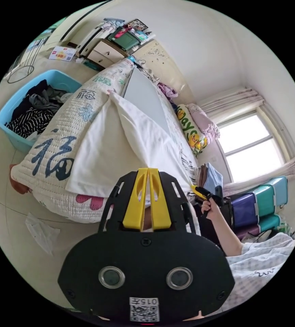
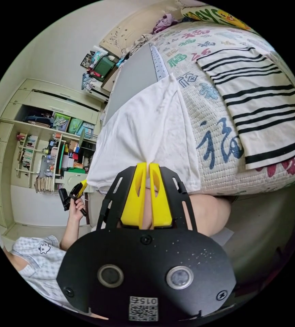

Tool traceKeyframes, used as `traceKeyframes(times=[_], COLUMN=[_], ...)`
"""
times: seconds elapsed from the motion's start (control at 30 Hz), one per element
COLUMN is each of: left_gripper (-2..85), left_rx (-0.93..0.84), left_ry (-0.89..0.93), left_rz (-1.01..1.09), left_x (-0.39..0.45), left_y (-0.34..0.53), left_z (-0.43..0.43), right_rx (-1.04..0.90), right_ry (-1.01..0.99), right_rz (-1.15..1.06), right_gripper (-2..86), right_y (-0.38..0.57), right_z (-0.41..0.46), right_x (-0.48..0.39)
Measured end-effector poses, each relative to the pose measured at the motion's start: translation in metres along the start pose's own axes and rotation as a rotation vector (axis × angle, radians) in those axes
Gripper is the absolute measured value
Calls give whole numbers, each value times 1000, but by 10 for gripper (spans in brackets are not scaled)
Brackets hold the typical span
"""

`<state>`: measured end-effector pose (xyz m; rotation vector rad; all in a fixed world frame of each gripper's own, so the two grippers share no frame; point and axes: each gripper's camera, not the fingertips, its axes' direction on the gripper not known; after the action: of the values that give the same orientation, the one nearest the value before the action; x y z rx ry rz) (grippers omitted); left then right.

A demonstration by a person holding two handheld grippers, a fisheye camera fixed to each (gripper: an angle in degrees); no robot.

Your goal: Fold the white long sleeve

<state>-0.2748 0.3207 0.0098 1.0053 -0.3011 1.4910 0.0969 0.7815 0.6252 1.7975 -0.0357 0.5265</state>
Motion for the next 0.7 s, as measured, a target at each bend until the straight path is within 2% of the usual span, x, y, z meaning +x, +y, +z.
traceKeyframes(times=[0.07,0.2,0.37,0.5,0.7], left_gripper=[-7,-7,-4,12,71], left_rx=[-68,-84,64,107,99], left_ry=[-84,-58,-89,-79,-54], left_rz=[-21,-36,-81,-102,-172], left_x=[-8,-14,-31,-42,-58], left_y=[-1,-10,-51,-103,-179], left_z=[22,31,7,14,60], right_rx=[-48,-84,20,128,123], right_ry=[6,-14,-25,-37,-60], right_rz=[6,-11,23,66,74], right_gripper=[6,5,6,21,74], right_y=[1,2,-11,-38,-105], right_z=[8,17,-7,-26,-13], right_x=[9,16,37,51,59])
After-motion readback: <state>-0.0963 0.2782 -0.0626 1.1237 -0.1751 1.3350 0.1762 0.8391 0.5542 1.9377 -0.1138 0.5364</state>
